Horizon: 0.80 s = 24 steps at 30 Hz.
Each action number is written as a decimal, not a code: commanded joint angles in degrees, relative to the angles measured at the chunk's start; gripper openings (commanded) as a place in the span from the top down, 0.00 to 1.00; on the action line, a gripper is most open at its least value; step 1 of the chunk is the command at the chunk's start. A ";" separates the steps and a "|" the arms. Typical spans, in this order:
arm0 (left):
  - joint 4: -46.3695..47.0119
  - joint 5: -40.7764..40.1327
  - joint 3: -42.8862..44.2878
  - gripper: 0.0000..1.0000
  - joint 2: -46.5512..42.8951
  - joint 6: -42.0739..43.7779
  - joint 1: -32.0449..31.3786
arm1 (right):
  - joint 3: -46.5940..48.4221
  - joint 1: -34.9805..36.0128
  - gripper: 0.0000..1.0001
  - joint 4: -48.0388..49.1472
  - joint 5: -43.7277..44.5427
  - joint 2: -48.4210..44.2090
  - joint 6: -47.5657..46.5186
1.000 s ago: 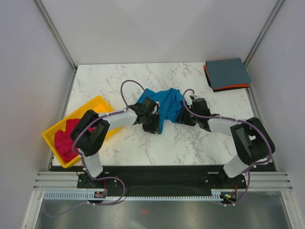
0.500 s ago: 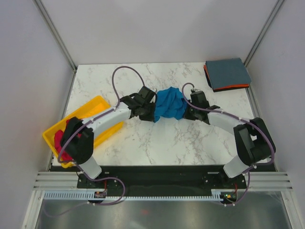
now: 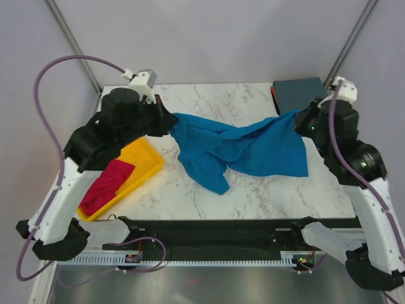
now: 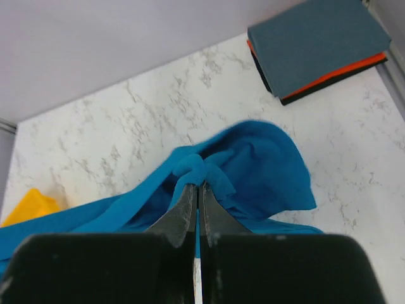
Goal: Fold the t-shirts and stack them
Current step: Flatten the tshirt out
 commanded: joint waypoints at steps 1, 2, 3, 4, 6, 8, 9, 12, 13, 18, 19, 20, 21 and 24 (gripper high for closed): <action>-4.48 2.27 3.60 0.98 -3.72 -0.44 -0.05 | 6.21 -0.14 1.00 -11.53 3.10 -3.52 0.74; -4.39 3.50 3.33 0.98 -3.90 -0.44 -0.05 | 6.57 -0.14 1.00 -11.54 2.83 -4.22 0.74; -4.47 3.77 2.03 0.98 -3.90 -0.01 -0.05 | 6.22 -0.14 1.00 -11.54 2.74 -5.36 0.74; -4.56 3.95 0.88 0.98 -3.90 0.09 -0.05 | 4.65 -0.22 1.00 -10.93 3.00 -5.72 0.39; -3.43 3.34 -3.75 0.98 -3.73 0.00 -0.05 | 2.27 -0.22 1.00 -10.49 3.35 -5.98 0.04; -1.94 2.20 -9.11 0.98 -2.60 -0.26 0.30 | -2.19 -0.22 1.00 -9.52 3.62 -5.20 -0.31; -0.10 2.19 -10.80 0.98 -1.89 -0.18 0.91 | -3.79 -0.22 1.00 -9.00 3.88 -4.84 -0.32; 3.33 4.73 -16.26 0.98 3.20 0.17 5.11 | -11.51 -0.22 1.00 -8.90 8.79 -3.26 0.65; 4.56 7.18 -17.49 0.98 5.13 0.17 6.44 | -13.28 -0.14 1.00 -8.73 10.54 -2.91 1.17; 13.45 16.77 -22.07 0.98 19.45 3.25 12.94 | -26.18 -0.49 1.00 -2.69 10.05 -0.27 4.96; 13.80 18.26 -20.76 0.98 21.74 3.77 13.74 | -27.69 -0.49 1.00 -1.45 9.16 0.08 5.13; 13.72 18.54 -17.53 0.92 24.02 4.91 14.27 | -29.01 -0.40 1.00 -0.39 8.46 1.13 5.31; 13.63 18.54 -16.02 0.84 26.66 5.36 15.32 | -30.77 -0.49 1.00 1.27 8.28 1.74 5.31; 12.67 17.84 -12.40 0.57 26.61 5.89 16.56 | -31.92 -0.92 1.00 2.52 8.98 4.29 4.96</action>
